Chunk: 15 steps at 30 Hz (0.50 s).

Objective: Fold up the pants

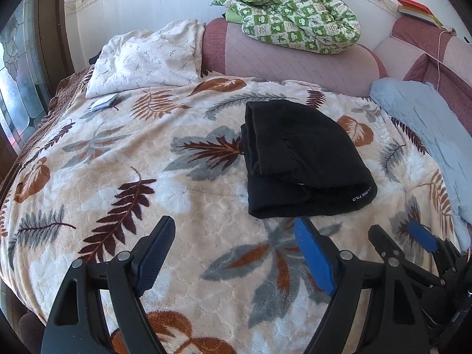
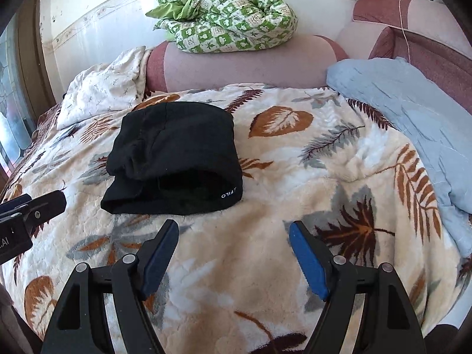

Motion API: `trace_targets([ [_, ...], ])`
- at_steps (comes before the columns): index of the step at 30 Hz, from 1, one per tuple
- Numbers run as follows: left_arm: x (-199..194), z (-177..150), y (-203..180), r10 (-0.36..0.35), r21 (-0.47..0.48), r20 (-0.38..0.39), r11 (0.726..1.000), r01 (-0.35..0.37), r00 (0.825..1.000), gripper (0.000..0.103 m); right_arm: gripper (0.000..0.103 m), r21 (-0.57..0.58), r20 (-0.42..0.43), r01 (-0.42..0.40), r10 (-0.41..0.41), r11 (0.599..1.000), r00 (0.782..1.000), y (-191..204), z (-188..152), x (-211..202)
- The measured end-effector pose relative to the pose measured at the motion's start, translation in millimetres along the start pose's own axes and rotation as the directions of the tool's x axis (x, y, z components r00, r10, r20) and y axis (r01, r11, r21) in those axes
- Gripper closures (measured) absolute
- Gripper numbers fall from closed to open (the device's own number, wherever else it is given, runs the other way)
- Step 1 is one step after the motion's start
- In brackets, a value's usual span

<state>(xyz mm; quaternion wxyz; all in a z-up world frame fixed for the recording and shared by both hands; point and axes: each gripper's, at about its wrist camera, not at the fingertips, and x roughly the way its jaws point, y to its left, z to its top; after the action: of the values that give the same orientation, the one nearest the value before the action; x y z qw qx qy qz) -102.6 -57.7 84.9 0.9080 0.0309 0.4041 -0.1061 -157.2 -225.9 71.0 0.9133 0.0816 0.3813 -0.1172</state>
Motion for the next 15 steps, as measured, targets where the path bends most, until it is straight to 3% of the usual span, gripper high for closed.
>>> trace_targets([
  [15,6.1,-4.5,7.4,-0.006,-0.018,-0.012,1.0,0.006,1.0,0.02,0.021,-0.028,-0.028,-0.005,0.004,1.0,1.0,9.2,-6.0,5.6],
])
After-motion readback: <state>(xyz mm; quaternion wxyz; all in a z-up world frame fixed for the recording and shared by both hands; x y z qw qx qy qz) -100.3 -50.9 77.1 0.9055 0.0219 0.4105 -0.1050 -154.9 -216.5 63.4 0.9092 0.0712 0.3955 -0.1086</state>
